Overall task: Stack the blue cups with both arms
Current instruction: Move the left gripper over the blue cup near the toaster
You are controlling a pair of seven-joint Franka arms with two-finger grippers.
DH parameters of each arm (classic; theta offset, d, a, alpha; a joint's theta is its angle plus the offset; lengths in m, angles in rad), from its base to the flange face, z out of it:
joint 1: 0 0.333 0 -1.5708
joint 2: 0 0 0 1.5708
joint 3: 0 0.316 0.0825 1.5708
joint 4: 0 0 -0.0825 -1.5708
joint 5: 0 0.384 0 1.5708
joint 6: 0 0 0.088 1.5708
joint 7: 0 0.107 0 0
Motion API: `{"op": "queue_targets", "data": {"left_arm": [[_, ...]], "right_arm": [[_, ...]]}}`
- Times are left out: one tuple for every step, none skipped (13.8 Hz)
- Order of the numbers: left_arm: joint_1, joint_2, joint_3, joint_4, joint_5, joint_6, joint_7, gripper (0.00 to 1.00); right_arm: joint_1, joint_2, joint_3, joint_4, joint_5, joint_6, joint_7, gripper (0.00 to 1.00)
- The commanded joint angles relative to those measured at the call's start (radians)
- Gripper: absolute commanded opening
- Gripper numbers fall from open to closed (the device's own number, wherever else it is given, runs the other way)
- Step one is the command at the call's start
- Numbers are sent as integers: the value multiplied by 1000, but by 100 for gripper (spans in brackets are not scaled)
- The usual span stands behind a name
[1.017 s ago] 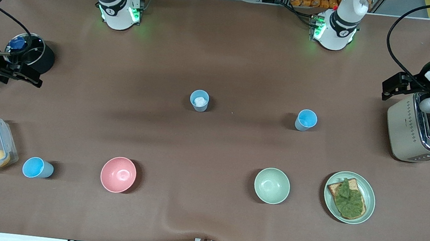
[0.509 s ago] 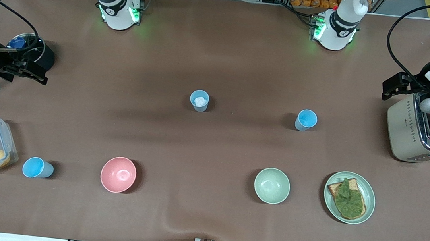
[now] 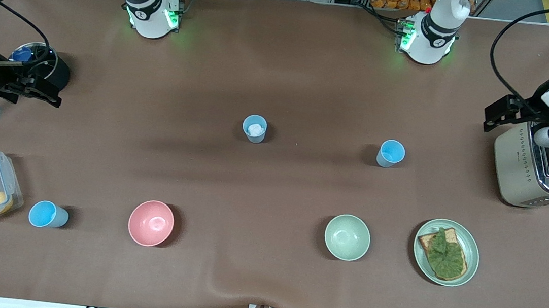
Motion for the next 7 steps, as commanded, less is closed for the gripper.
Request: {"op": "queue_targets", "data": {"left_arm": [[9,25,0,-16,-22,31,-1,100],[7,54,0,-39,-17,37,-1,100],[1,55,-2,-51,2,50,-4,100],[1,63,-2,-55,6,54,-4,100],[-2,74,-3,-58,6,54,-4,100],[-4,83,-5,-67,7,54,-4,100],[-2,101,-5,-85,7,60,-2,100]], "right_arm": [[-2,-32,3,-32,-1,-2,2,100],[-2,-32,3,-32,-1,0,2,100],[-4,-32,3,-32,-1,-2,2,100],[-5,-32,3,-32,-1,-5,0,100],[-7,-32,3,-32,-1,-5,0,100],[-7,-32,3,-32,-1,-3,0,100],[-7,-32,3,-32,-1,-3,0,100]]}}
